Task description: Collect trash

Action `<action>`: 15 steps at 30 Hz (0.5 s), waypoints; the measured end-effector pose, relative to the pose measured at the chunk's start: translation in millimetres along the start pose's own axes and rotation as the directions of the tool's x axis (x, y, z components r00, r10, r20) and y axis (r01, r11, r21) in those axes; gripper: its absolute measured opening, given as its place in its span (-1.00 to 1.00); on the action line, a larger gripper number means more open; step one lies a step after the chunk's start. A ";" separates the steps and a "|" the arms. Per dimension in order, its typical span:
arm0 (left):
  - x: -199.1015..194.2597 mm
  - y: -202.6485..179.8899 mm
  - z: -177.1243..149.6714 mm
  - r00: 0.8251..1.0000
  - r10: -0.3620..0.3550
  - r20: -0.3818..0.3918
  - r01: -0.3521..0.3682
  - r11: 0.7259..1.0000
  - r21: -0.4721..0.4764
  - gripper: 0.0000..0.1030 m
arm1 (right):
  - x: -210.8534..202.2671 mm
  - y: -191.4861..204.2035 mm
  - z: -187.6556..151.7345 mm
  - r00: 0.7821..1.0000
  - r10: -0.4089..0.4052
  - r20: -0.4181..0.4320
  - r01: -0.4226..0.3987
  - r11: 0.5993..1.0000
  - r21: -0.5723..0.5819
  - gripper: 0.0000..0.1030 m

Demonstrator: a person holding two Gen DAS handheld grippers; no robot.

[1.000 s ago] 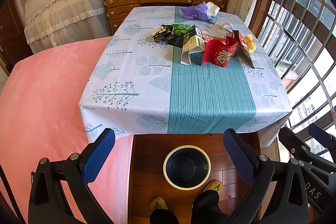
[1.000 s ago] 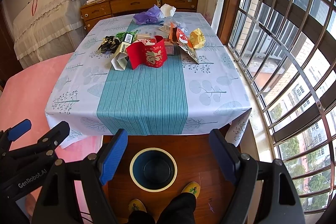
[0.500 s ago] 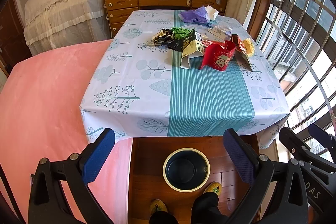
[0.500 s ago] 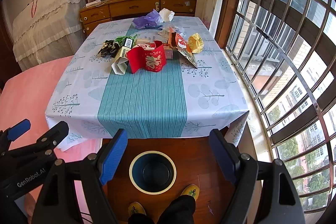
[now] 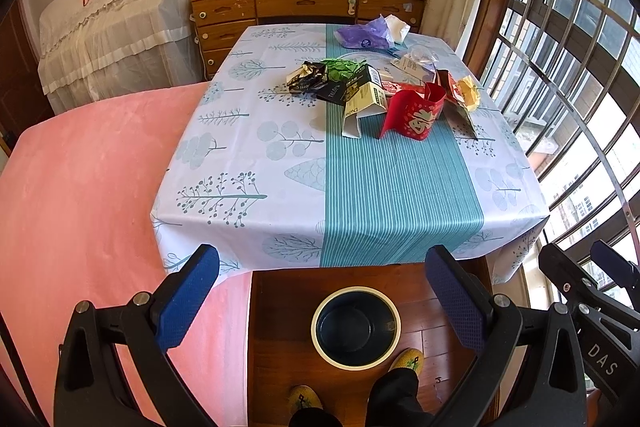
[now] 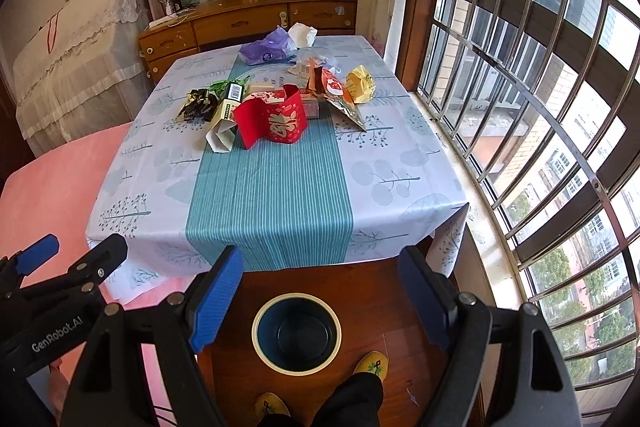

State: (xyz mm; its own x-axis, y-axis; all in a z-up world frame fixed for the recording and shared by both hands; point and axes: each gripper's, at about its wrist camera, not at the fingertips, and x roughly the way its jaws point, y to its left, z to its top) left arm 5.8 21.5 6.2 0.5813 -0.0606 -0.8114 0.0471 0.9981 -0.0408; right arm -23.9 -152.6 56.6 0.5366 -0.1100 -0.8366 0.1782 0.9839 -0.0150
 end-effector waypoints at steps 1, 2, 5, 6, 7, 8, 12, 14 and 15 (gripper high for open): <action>0.2 0.3 0.7 1.000 -0.003 0.002 0.003 1.000 0.003 0.98 | 0.0 -0.4 0.2 1.000 -0.002 0.000 0.002 1.000 0.006 0.57; 0.1 0.8 2.0 1.000 -0.009 0.007 0.009 1.000 0.005 0.98 | 0.1 -0.1 0.2 1.000 -0.004 0.001 0.004 1.000 0.013 0.57; 0.6 2.1 6.1 1.000 -0.022 0.020 0.022 1.000 0.006 0.98 | -0.6 -0.4 0.7 1.000 -0.014 0.008 0.013 0.999 0.030 0.57; 0.7 2.4 8.2 0.999 -0.029 0.026 0.029 1.000 0.006 0.98 | -1.1 -1.2 1.4 1.000 -0.018 0.011 0.017 0.999 0.036 0.57; 0.8 2.6 10.4 0.999 -0.035 0.030 0.035 0.999 0.005 0.98 | -1.5 -2.1 2.5 1.000 -0.022 0.014 0.021 0.999 0.042 0.57; 1.2 2.6 12.9 0.998 -0.042 0.036 0.042 0.999 0.004 0.98 | -1.4 -3.4 4.2 1.000 -0.026 0.017 0.025 0.998 0.050 0.57; 4.9 0.0 24.4 0.996 -0.067 0.051 0.067 0.998 0.001 0.98 | -0.2 -10.0 11.3 0.999 -0.039 0.023 0.037 0.996 0.079 0.57; 9.3 -2.2 30.7 0.995 -0.081 0.053 0.081 0.997 -0.002 0.98 | 2.2 -13.6 15.7 0.999 -0.040 0.022 0.037 0.995 0.091 0.57; 11.4 -3.4 33.8 0.995 -0.087 0.055 0.087 0.996 -0.005 0.98 | 4.2 -15.8 18.5 0.999 -0.040 0.021 0.037 0.995 0.097 0.57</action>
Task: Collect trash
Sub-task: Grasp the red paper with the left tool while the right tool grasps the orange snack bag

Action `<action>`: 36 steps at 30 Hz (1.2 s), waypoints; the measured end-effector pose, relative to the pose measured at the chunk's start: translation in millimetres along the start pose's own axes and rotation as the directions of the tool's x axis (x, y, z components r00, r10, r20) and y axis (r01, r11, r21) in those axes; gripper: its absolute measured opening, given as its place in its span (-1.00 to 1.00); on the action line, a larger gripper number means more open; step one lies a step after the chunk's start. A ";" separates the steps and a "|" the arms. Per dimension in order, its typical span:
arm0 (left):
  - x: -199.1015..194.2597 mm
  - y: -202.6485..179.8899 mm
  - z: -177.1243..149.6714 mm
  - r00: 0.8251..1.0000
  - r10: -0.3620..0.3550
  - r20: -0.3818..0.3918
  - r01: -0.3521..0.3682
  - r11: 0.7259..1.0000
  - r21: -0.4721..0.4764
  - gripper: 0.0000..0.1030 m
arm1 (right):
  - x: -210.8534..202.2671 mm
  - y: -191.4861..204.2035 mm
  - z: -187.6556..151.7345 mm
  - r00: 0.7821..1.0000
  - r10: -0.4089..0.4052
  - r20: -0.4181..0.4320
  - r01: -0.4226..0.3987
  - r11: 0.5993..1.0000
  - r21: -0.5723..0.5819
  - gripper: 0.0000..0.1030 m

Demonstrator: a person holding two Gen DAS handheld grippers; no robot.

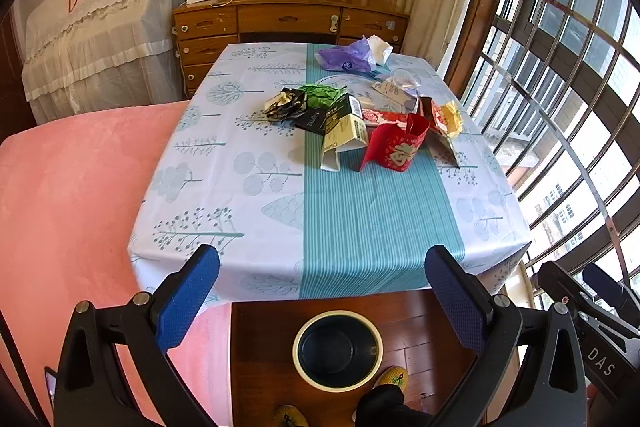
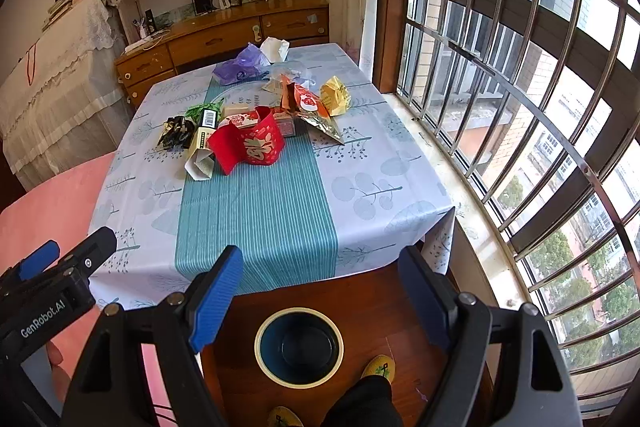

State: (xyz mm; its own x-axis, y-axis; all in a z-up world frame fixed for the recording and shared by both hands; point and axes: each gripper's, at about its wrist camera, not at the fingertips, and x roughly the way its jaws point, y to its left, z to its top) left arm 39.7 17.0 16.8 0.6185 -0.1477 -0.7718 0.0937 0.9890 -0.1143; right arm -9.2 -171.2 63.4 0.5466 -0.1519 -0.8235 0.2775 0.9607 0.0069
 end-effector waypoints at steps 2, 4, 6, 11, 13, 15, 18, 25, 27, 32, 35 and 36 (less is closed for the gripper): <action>6.5 -3.6 7.8 1.000 -0.005 0.002 0.005 1.000 -0.004 0.98 | 5.5 -5.5 9.0 1.000 0.002 0.005 -0.002 1.000 0.017 0.57; 13.4 -8.2 16.7 1.000 0.005 0.014 -0.005 1.000 -0.005 0.98 | 14.0 -10.4 20.8 1.000 0.007 0.015 -0.007 1.000 0.028 0.57; 21.0 -13.8 26.6 0.999 0.022 0.036 -0.021 1.000 -0.012 0.98 | 28.0 -13.4 34.0 1.000 0.019 0.019 -0.019 1.000 0.017 0.57; 44.5 -33.4 57.4 0.994 0.078 0.072 -0.076 0.996 -0.038 0.98 | 75.3 -21.2 77.7 0.997 0.080 -0.021 -0.080 0.996 -0.033 0.57; 55.0 -42.3 69.9 0.992 0.104 0.073 -0.100 0.993 -0.055 0.98 | 94.6 -24.7 97.4 0.993 0.110 -0.045 -0.113 0.992 -0.060 0.57; 67.9 -49.5 81.6 0.991 0.126 0.049 -0.121 0.989 -0.088 0.98 | 113.2 -27.1 116.6 0.987 0.141 -0.076 -0.148 0.985 -0.092 0.57; 87.7 -56.1 97.1 0.990 0.140 0.006 -0.137 0.978 -0.156 0.98 | 137.3 -36.4 146.0 0.976 0.197 -0.097 -0.208 0.970 -0.124 0.57; 129.4 -62.1 114.6 0.986 0.113 -0.121 -0.149 0.924 -0.351 0.98 | 199.3 -45.9 196.7 0.925 0.308 -0.223 -0.345 0.927 -0.151 0.57; 141.5 -63.8 116.6 0.982 0.104 -0.161 -0.162 0.899 -0.408 0.98 | 216.9 -44.4 208.9 0.912 0.324 -0.252 -0.367 0.918 -0.149 0.57; 163.0 -76.1 119.6 0.973 0.082 -0.217 -0.174 0.875 -0.452 0.98 | 260.8 -27.4 234.5 0.871 0.355 -0.338 -0.417 0.899 -0.131 0.57; 170.9 -86.3 123.5 0.969 0.080 -0.234 -0.176 0.888 -0.424 0.98 | 286.2 -16.8 240.4 0.833 0.369 -0.412 -0.435 0.897 -0.077 0.57; 173.9 -88.2 123.6 0.968 0.067 -0.242 -0.167 0.892 -0.421 0.98 | 292.8 -13.4 240.3 0.825 0.364 -0.431 -0.433 0.899 -0.068 0.57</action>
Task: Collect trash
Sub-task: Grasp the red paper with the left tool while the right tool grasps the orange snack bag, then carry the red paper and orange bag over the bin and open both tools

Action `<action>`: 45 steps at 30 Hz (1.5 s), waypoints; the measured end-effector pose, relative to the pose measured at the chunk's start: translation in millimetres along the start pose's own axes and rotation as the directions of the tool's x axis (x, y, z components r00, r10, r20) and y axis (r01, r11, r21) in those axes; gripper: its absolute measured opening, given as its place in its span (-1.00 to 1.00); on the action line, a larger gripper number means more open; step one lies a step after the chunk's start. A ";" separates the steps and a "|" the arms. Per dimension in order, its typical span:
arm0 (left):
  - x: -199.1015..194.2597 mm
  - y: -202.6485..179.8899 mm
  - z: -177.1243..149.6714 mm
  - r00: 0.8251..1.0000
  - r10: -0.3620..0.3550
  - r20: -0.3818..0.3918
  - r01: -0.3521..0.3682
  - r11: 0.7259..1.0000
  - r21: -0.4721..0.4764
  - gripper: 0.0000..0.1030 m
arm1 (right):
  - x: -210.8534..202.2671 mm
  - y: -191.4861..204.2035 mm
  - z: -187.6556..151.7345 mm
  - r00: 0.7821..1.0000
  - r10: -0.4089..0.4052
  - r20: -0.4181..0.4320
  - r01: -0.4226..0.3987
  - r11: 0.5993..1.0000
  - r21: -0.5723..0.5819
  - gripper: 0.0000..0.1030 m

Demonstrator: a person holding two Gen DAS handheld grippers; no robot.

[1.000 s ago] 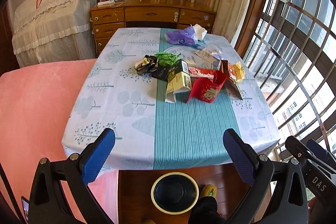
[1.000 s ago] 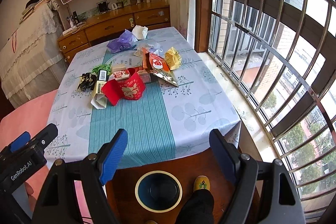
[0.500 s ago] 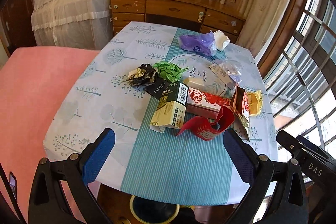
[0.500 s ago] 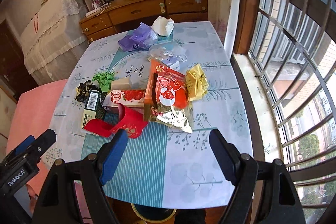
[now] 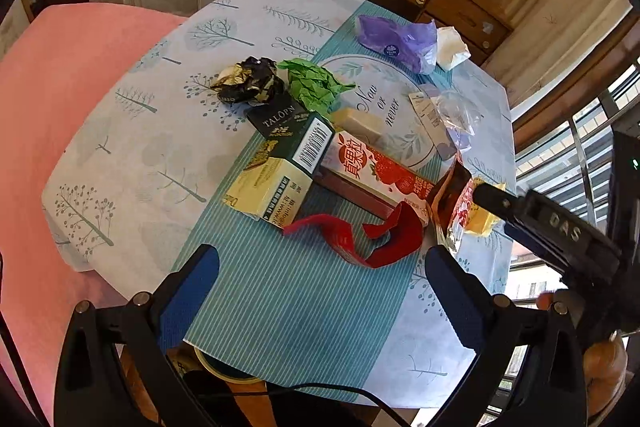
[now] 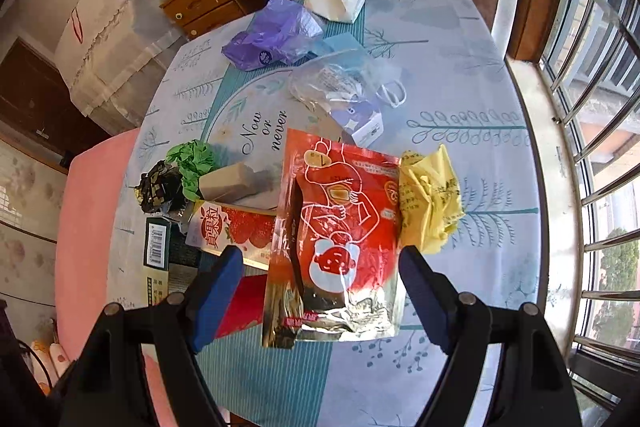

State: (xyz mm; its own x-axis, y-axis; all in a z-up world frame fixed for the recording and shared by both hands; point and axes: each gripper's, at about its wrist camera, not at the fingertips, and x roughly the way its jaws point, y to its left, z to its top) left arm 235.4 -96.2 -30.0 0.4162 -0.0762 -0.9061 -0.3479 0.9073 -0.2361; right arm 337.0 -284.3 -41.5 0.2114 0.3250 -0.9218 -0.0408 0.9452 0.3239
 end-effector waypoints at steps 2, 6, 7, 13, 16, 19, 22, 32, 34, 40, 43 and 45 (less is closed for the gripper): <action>6.5 -3.6 -0.8 0.999 -0.002 -0.033 0.002 1.000 0.007 0.98 | 15.6 2.2 5.9 0.998 -0.020 -0.055 0.020 1.000 0.009 0.57; 12.9 -6.4 0.5 0.999 -0.013 -0.039 0.014 1.000 0.015 0.98 | 37.3 9.8 6.6 0.990 -0.096 -0.108 0.090 0.995 -0.053 0.57; 12.8 -7.0 0.9 0.999 -0.018 -0.036 0.018 1.000 0.021 0.98 | 40.6 12.1 4.9 0.986 -0.122 -0.111 0.114 0.991 -0.074 0.57; 18.0 -10.7 0.9 0.997 -0.037 -0.062 0.041 0.998 0.050 0.98 | 48.8 7.7 -6.8 0.978 -0.133 -0.159 0.115 0.986 -0.121 0.57; 23.1 -12.7 2.3 0.995 -0.055 -0.078 0.059 0.997 0.052 0.98 | 49.4 -3.3 -12.0 0.977 -0.124 -0.175 0.105 0.988 -0.117 0.56; 28.5 -15.0 3.2 0.992 -0.080 -0.096 0.085 0.995 0.046 0.98 | 49.5 -15.4 -19.3 0.976 -0.087 -0.198 0.068 0.993 -0.098 0.32; 34.2 -17.2 4.3 0.991 -0.085 -0.107 0.089 0.995 0.039 0.98 | 50.7 -22.6 -28.2 0.974 -0.073 -0.214 0.051 0.993 -0.105 0.09; 63.3 -34.1 11.0 0.983 -0.056 -0.172 0.057 0.998 0.003 0.98 | 43.5 -36.8 -41.2 0.980 0.001 -0.200 -0.023 0.994 -0.108 -0.79; 68.8 -35.8 14.3 0.984 -0.041 -0.173 0.039 0.999 -0.017 0.98 | 43.5 -39.6 -43.4 0.979 0.021 -0.202 -0.043 0.994 -0.101 -0.93; 97.1 -37.6 20.2 0.965 -0.037 -0.261 0.014 0.996 -0.088 0.16 | 35.5 -49.5 -47.7 0.971 0.095 -0.218 -0.110 0.992 -0.057 -0.96; 108.2 -36.4 16.4 0.956 -0.050 -0.290 0.020 0.994 -0.107 -0.46 | 31.8 -50.3 -46.8 0.968 0.120 -0.221 -0.131 0.991 -0.036 -0.96; 106.5 -35.4 14.5 0.958 -0.083 -0.273 0.055 0.993 -0.108 -0.69 | 27.0 -50.0 -48.4 0.967 0.131 -0.219 -0.142 0.989 -0.036 -0.96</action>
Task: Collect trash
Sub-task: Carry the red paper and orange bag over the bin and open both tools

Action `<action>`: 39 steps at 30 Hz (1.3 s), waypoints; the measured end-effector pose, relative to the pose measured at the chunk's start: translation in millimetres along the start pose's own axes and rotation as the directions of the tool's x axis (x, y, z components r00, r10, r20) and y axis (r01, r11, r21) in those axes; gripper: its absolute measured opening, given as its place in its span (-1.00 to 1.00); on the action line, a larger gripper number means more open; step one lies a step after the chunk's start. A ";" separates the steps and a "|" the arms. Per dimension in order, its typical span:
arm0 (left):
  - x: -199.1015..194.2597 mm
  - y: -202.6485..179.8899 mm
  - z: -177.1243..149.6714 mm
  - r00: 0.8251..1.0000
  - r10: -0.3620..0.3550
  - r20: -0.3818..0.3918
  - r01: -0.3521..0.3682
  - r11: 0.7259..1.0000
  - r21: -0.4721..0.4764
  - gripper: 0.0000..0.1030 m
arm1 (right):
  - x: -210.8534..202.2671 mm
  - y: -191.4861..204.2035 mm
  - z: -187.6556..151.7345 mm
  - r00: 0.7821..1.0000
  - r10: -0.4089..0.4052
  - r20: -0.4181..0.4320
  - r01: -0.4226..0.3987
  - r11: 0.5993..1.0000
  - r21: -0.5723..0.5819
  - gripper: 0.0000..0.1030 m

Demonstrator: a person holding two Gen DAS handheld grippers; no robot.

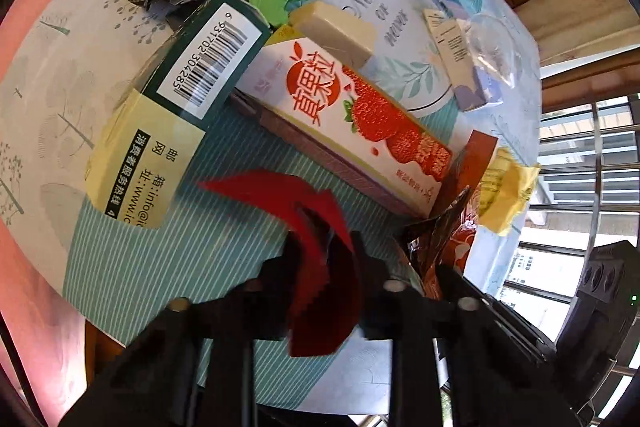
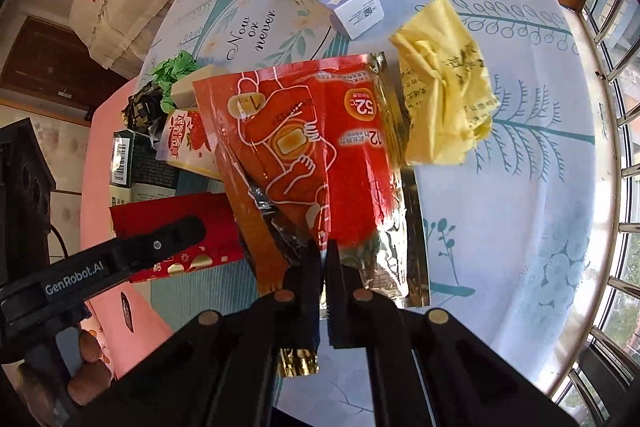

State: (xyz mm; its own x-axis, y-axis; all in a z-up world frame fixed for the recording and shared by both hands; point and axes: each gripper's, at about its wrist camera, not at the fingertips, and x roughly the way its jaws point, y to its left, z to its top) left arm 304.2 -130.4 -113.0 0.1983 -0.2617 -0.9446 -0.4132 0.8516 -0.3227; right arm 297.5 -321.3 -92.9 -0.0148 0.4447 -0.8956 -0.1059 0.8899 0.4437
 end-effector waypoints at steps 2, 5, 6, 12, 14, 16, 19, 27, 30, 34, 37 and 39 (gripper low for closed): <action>-1.9 0.7 -3.0 1.000 -0.028 0.000 0.028 0.999 0.023 -0.80 | -4.5 1.0 -3.9 1.000 0.016 0.001 -0.016 1.000 0.000 -0.97; -7.9 4.5 -9.2 0.996 -0.087 -0.005 0.087 0.995 0.051 -0.85 | -10.9 3.5 -10.1 0.999 0.043 0.003 -0.043 0.999 -0.004 -0.97; -11.6 6.6 -12.3 0.994 -0.108 -0.002 0.108 0.992 0.059 -0.85 | -14.8 4.1 -13.9 0.999 0.052 0.004 -0.052 0.999 -0.005 -0.97; -50.7 18.5 -36.6 0.976 -0.215 0.038 0.204 0.961 0.187 -0.86 | -34.7 18.1 -38.5 0.995 0.098 0.006 -0.098 0.995 -0.024 -0.97; -66.9 24.9 -46.7 0.973 -0.223 0.058 0.203 0.949 0.242 -0.86 | -38.5 26.5 -49.1 0.994 0.105 0.000 -0.105 0.994 -0.039 -0.97; -80.0 31.4 -55.2 0.975 -0.205 0.080 0.173 0.939 0.297 -0.86 | -41.0 36.7 -60.6 0.994 0.108 -0.007 -0.108 0.993 -0.054 -0.97; -95.2 42.6 -70.2 0.980 -0.168 0.105 0.119 0.921 0.370 -0.86 | -42.5 53.4 -79.7 0.993 0.114 -0.009 -0.114 0.991 -0.068 -0.97; -129.3 108.4 -119.3 0.982 -0.147 0.120 0.062 0.847 0.528 -0.85 | -37.6 103.0 -151.7 0.992 0.127 0.013 -0.126 0.991 -0.037 -0.97; -136.1 142.5 -136.5 0.979 -0.164 0.118 0.074 0.835 0.545 -0.85 | -28.4 122.6 -182.1 0.993 0.117 0.014 -0.117 0.993 -0.011 -0.97; -132.5 185.1 -161.3 0.981 -0.165 0.107 0.076 0.822 0.564 -0.85 | -7.1 148.3 -226.3 0.993 0.115 0.013 -0.115 0.993 0.021 -0.97; -121.0 216.1 -179.5 0.985 -0.153 0.079 0.082 0.820 0.566 -0.85 | 15.4 165.0 -256.4 0.993 0.116 -0.008 -0.116 0.992 0.041 -0.97; -112.2 234.5 -190.5 0.988 -0.142 0.055 0.088 0.829 0.552 -0.85 | 32.2 173.1 -273.3 0.993 0.116 -0.034 -0.113 0.991 0.065 -0.97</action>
State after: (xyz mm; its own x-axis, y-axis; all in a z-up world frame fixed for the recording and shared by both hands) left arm 15.8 12.1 -94.3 0.3033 -0.3542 -0.8846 0.1652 0.9338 -0.3172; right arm 7.0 -180.7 -54.3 -0.0610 0.5408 -0.8389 -0.0389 0.8386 0.5434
